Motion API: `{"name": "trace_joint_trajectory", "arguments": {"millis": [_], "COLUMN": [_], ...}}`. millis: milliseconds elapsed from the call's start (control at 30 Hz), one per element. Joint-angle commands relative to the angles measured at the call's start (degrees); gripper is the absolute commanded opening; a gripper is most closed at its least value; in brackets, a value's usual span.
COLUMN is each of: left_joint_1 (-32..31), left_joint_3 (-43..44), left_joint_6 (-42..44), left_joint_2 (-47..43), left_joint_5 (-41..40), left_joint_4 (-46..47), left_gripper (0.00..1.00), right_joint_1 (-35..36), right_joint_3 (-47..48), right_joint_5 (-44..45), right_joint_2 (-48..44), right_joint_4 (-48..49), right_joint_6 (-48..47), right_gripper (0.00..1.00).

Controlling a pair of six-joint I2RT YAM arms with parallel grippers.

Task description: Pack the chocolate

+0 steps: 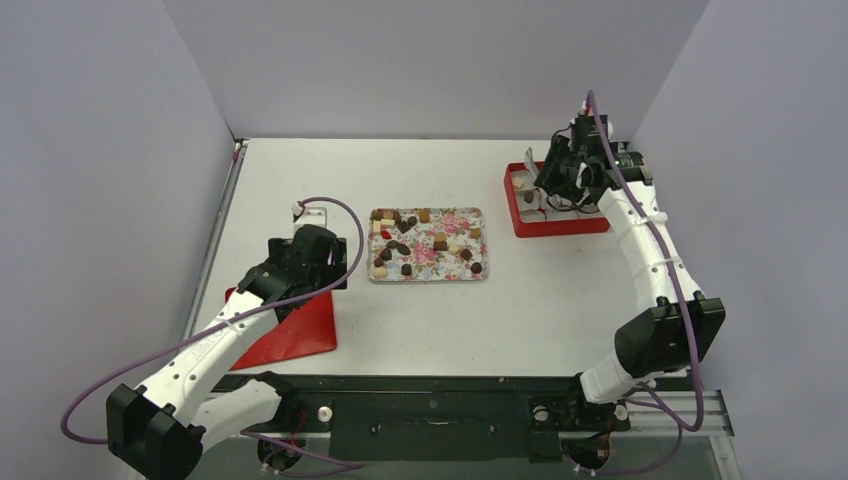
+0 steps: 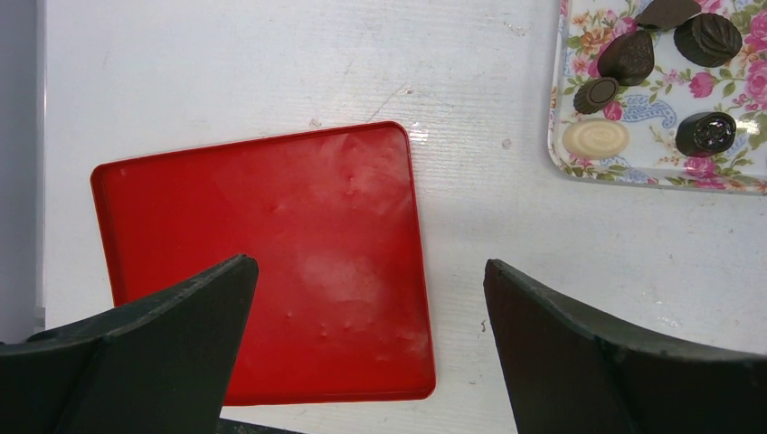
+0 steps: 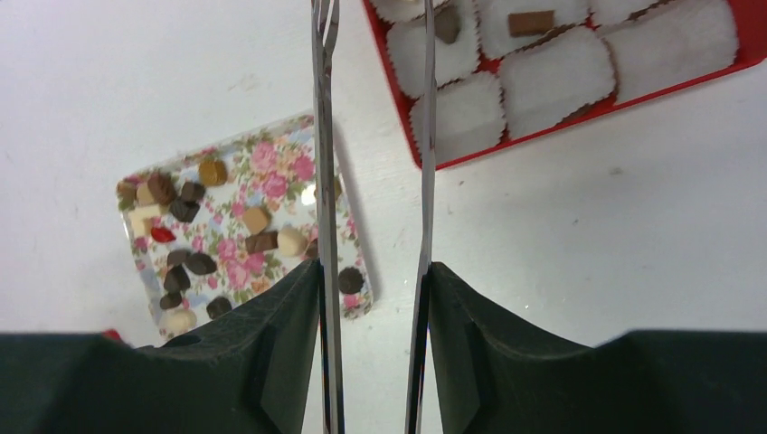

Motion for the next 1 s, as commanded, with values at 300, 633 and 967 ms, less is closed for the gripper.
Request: {"name": "trace_joint_trajectory", "arguments": {"millis": [300, 633, 967], "left_joint_1": [0.3, 0.3, 0.5], "left_joint_3": [0.9, 0.9, 0.9], "left_joint_6": [0.4, 0.3, 0.1], "left_joint_2": [-1.1, -1.1, -0.8], "left_joint_5": [0.1, -0.4, -0.5], "left_joint_4": [1.5, 1.4, 1.2], "left_gripper": [0.96, 0.96, 0.96], "right_joint_1": [16.1, 31.2, 39.3], "right_joint_3": [-9.4, -13.6, -13.2], "right_joint_5": [2.5, 4.9, 7.8], "right_joint_2": [-8.1, -6.2, -1.2], "right_joint_4": [-1.1, 1.5, 3.8], "right_joint_6": [2.1, 6.5, 9.1], "right_gripper": [0.4, 0.4, 0.4]}}
